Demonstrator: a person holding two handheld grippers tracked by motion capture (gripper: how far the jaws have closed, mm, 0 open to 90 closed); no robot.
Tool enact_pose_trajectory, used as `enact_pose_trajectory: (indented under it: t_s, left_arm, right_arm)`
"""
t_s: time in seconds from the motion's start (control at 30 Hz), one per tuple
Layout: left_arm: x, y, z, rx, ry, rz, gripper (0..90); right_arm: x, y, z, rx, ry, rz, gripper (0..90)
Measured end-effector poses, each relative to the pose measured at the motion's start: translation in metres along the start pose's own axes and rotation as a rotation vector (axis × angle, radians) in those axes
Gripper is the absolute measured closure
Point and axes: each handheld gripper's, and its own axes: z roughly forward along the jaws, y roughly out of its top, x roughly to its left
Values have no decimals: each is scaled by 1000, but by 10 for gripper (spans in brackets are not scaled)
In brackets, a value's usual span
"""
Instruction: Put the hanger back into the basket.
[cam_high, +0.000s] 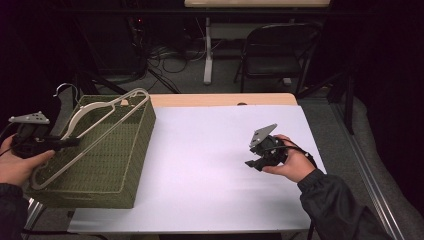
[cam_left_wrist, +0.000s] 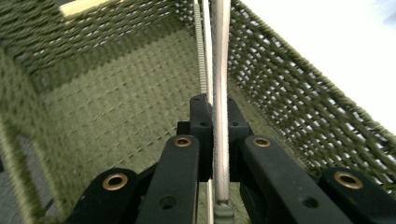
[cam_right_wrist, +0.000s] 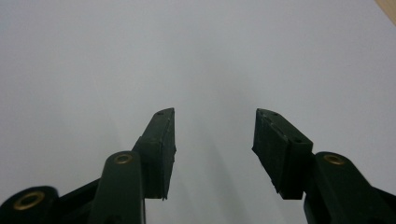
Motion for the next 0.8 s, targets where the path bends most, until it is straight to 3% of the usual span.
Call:
enact_pose_trajectory:
  t_s: [0.17, 0.27, 0.37, 0.5, 0.8]
  left_arm:
    - [4, -3, 3, -1, 0, -2, 872]
    - [4, -3, 8, 41, 11, 20, 872]
    - [5, -4, 13, 50, 7, 20, 872]
    - [11, -10, 25, 89, 11, 0, 871]
    - [17, -25, 51, 110, -11, -36, 871]
  right_arm:
    - [0, 2, 1, 20, 0, -9, 485]
    - [1, 2, 1, 12, 5, -14, 485]
    - [0, 1, 1, 5, 4, -13, 485]
    - [-1, -1, 1, 10, -7, -5, 485]
    - [0, -1, 4, -7, 0, -3, 486]
